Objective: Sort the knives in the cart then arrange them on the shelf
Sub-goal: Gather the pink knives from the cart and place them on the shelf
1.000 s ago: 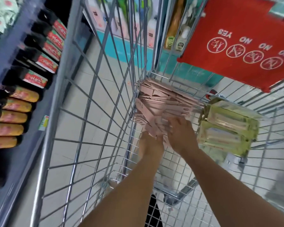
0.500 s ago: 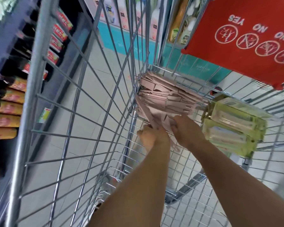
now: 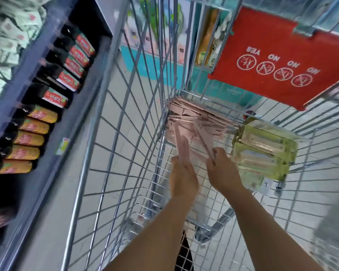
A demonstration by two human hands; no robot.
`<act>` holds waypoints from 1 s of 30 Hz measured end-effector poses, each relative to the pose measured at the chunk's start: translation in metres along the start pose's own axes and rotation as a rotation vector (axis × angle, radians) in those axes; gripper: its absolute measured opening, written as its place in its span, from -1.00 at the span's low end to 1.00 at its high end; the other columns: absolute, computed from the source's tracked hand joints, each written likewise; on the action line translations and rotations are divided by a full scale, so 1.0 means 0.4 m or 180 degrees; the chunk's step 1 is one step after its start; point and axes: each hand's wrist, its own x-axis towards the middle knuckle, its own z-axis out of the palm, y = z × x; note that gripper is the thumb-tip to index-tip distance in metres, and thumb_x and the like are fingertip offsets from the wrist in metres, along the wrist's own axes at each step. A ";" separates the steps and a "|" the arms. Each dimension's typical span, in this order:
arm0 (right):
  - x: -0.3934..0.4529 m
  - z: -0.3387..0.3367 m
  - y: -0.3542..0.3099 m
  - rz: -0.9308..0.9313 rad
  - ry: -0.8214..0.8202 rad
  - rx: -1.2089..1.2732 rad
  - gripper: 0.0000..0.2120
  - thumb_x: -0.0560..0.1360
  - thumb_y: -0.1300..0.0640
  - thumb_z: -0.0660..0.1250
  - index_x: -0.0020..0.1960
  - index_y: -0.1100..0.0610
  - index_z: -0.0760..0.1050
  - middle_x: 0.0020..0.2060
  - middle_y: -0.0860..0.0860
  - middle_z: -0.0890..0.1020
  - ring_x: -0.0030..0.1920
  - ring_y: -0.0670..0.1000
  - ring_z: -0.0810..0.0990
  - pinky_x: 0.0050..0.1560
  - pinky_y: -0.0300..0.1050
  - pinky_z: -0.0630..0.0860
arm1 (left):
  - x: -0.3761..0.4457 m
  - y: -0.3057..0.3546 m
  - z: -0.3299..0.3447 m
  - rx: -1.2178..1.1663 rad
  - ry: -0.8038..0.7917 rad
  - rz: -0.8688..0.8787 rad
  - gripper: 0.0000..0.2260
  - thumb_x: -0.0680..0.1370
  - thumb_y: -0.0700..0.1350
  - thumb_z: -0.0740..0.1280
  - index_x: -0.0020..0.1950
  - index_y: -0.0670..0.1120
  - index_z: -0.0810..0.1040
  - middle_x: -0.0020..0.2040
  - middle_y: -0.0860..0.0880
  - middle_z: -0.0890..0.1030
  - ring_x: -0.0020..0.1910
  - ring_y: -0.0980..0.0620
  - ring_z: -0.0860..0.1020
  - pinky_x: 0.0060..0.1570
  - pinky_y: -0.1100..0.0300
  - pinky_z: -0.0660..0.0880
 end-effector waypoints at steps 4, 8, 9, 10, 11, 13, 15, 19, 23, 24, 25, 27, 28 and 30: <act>-0.105 -0.018 -0.037 0.0122 0.0309 0.0325 -0.79 0.64 0.09 0.07 0.22 0.14 0.33 -0.10 0.05 0.50 -0.19 0.06 0.42 -0.16 -0.09 0.34 | -0.093 0.037 -0.108 -0.0158 -0.0100 0.0056 -0.77 0.66 -0.09 0.12 0.27 -0.16 0.24 -0.22 0.02 0.45 -0.42 0.19 0.38 -0.64 0.37 0.27; -0.229 -0.038 -0.096 0.0125 0.0592 0.0596 -0.76 0.64 0.10 0.05 0.25 0.15 0.32 -0.01 0.09 0.50 -0.13 0.09 0.42 -0.13 -0.09 0.34 | -0.186 0.061 -0.214 -0.0170 -0.0196 0.0300 -0.74 0.63 -0.15 0.16 0.30 -0.11 0.22 0.09 -0.08 0.57 -0.41 0.23 0.37 -0.56 0.41 0.22; -0.264 -0.045 -0.114 0.0106 0.0671 0.0653 -0.74 0.64 0.11 0.05 0.28 0.15 0.31 -0.01 0.08 0.48 -0.13 0.08 0.40 -0.12 -0.09 0.32 | -0.212 0.065 -0.242 -0.0159 -0.0232 0.0419 -0.71 0.62 -0.17 0.16 0.32 -0.10 0.21 0.12 -0.08 0.56 -0.38 0.19 0.39 -0.53 0.41 0.23; -0.300 -0.054 -0.135 0.0081 0.0749 0.0701 -0.72 0.64 0.11 0.04 0.31 0.15 0.30 0.01 0.09 0.48 -0.12 0.08 0.39 -0.11 -0.10 0.30 | -0.238 0.066 -0.271 -0.0148 -0.0249 0.0549 -0.69 0.60 -0.19 0.17 0.33 -0.09 0.21 0.14 -0.07 0.55 -0.33 0.13 0.42 -0.50 0.40 0.24; -0.336 -0.063 -0.155 0.0035 0.0833 0.0727 -0.70 0.64 0.12 0.04 0.34 0.15 0.29 0.05 0.12 0.49 -0.12 0.08 0.39 -0.11 -0.10 0.29 | -0.264 0.069 -0.301 -0.0168 -0.0262 0.0681 -0.67 0.59 -0.20 0.17 0.34 -0.08 0.22 0.16 -0.06 0.54 -0.27 0.09 0.44 -0.46 0.37 0.28; -0.411 -0.081 -0.196 -0.0073 0.1029 0.0768 -0.64 0.64 0.11 0.05 0.42 0.13 0.22 0.19 0.18 0.49 -0.04 0.14 0.46 -0.08 -0.09 0.32 | -0.313 0.069 -0.360 -0.0256 -0.0275 0.0950 -0.62 0.55 -0.24 0.18 0.35 -0.05 0.24 0.19 -0.05 0.53 -0.16 0.02 0.49 -0.28 0.24 0.44; -0.483 -0.101 -0.238 -0.0194 0.1270 0.0846 -0.56 0.63 0.12 0.06 0.50 0.09 0.11 0.27 0.16 0.46 0.07 0.17 0.50 -0.05 -0.08 0.33 | -0.360 0.074 -0.425 -0.0312 -0.0238 0.1204 -0.58 0.54 -0.25 0.17 0.39 -0.05 0.26 0.25 -0.07 0.49 0.00 -0.03 0.51 -0.05 0.16 0.49; -0.616 -0.149 -0.332 -0.0686 0.1667 0.0912 -0.55 0.63 0.15 0.07 0.50 0.03 0.11 0.13 0.02 0.47 -0.18 -0.03 0.44 -0.23 -0.12 0.32 | -0.438 0.087 -0.570 -0.0366 -0.0023 0.1664 -0.68 0.62 -0.19 0.11 0.38 -0.07 0.31 0.20 -0.05 0.45 0.06 0.04 0.47 -0.17 0.44 0.35; -0.703 -0.188 -0.429 -0.1166 0.1931 0.0760 -0.47 0.61 0.19 0.10 0.53 -0.02 0.06 0.04 0.03 0.47 -0.27 -0.08 0.46 -0.35 -0.18 0.35 | -0.492 0.088 -0.713 -0.0331 0.0315 0.1930 -0.73 0.66 -0.09 0.03 0.35 -0.05 0.32 0.08 0.07 0.41 -0.05 0.15 0.39 -0.31 0.55 0.32; -0.717 -0.197 -0.454 -0.1285 0.1944 0.0708 -0.45 0.60 0.19 0.11 0.54 -0.03 0.04 0.08 0.06 0.48 -0.24 -0.04 0.48 -0.33 -0.18 0.38 | -0.502 0.087 -0.746 -0.0315 0.0440 0.1986 -0.72 0.67 -0.09 0.03 0.35 -0.06 0.33 0.09 0.07 0.44 -0.02 0.13 0.42 -0.27 0.52 0.31; -0.734 -0.208 -0.483 -0.1403 0.1931 0.0676 -0.44 0.59 0.20 0.11 0.54 -0.03 0.03 0.11 0.08 0.47 -0.23 -0.03 0.49 -0.34 -0.20 0.39 | -0.510 0.086 -0.777 -0.0292 0.0591 0.2061 -0.72 0.66 -0.09 0.04 0.33 -0.08 0.35 0.11 0.03 0.49 0.02 0.08 0.46 -0.22 0.46 0.30; -0.767 -0.228 -0.543 -0.1663 0.1857 0.0676 -0.45 0.61 0.20 0.11 0.53 -0.05 0.03 0.13 0.05 0.44 -0.23 -0.08 0.49 -0.44 -0.33 0.38 | -0.525 0.084 -0.840 -0.0354 0.0900 0.2143 -0.74 0.65 -0.09 0.07 0.30 -0.09 0.39 0.08 -0.04 0.56 0.01 0.01 0.52 -0.20 0.32 0.32; -0.786 -0.237 -0.576 -0.1796 0.1813 0.0662 -0.46 0.62 0.19 0.10 0.53 -0.06 0.03 0.13 0.01 0.41 -0.18 -0.09 0.49 -0.44 -0.35 0.43 | -0.534 0.083 -0.873 -0.0404 0.1032 0.2172 -0.75 0.65 -0.09 0.08 0.30 -0.07 0.40 0.06 -0.05 0.58 -0.02 0.00 0.53 -0.22 0.30 0.31; -0.820 -0.252 -0.640 -0.2067 0.1755 0.0613 -0.47 0.62 0.17 0.11 0.52 -0.12 0.04 0.17 0.01 0.40 -0.04 -0.04 0.52 -0.26 -0.24 0.58 | -0.558 0.081 -0.942 -0.0433 0.1322 0.2285 -0.73 0.65 -0.11 0.09 0.31 -0.09 0.41 0.09 -0.04 0.58 0.03 -0.02 0.53 -0.19 0.29 0.30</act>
